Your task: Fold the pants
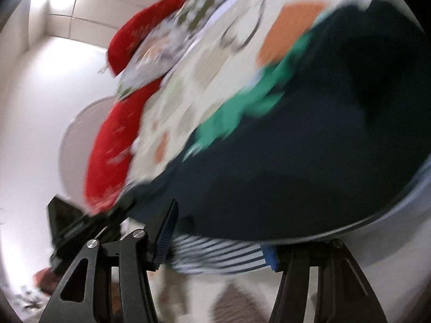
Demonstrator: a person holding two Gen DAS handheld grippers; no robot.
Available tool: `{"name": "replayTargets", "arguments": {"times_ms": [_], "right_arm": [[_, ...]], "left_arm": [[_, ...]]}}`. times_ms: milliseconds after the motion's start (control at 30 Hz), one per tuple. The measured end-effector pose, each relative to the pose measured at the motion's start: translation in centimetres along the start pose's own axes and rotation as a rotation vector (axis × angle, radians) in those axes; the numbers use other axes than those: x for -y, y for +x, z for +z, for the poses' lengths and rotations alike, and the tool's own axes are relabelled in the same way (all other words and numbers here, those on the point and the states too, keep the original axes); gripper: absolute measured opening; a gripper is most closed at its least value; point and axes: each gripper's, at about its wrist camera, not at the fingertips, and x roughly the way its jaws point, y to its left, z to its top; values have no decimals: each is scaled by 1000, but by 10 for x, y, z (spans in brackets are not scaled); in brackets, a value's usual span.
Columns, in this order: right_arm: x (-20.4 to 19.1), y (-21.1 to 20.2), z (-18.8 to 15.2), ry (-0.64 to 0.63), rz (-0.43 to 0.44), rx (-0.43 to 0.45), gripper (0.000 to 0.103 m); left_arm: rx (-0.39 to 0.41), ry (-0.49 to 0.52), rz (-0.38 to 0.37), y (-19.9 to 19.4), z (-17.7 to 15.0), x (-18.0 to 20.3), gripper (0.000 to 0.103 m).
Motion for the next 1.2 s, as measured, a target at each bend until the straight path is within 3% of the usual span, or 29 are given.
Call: {"name": "replayTargets", "arguments": {"times_ms": [67, 200, 367, 400, 467, 500, 533, 600, 700, 833, 900, 1067, 1200], "right_arm": [[5, -14, 12, -29, -63, 44, 60], [4, -28, 33, -103, -162, 78, 33], [-12, -37, 69, -158, -161, 108, 32], [-17, -29, 79, -151, -152, 111, 33], [-23, -20, 105, -118, -132, 106, 50], [-24, -14, 114, -96, -132, 105, 64], [-22, -7, 127, -51, -142, 116, 70], [-19, 2, 142, 4, -174, 131, 70], [-20, 5, 155, -3, -252, 152, 70], [-12, -26, 141, -32, -262, 186, 74], [-5, -41, 127, -45, -273, 192, 75], [20, -82, 76, -112, -394, 238, 75], [43, -92, 51, -86, -406, 229, 77]], "left_arm": [[7, -14, 5, 4, 2, -3, 4], [15, -15, 14, 10, 11, -3, 4], [7, -14, 45, 30, 46, -2, 4], [5, -15, 56, 35, 54, -2, 4], [-15, -65, 55, 49, 74, -10, 5], [-33, -92, 32, 54, 81, -14, 5], [-52, -117, 7, 58, 87, -19, 6], [-60, -140, -19, 57, 97, -22, 11], [-24, -71, -59, 32, 98, -10, 24], [37, -12, -69, -8, 89, -2, 55], [65, 26, -8, -30, 74, -6, 68], [59, 68, 140, -46, 36, -38, 70], [-18, 0, 172, -32, 6, -69, 70]]}}
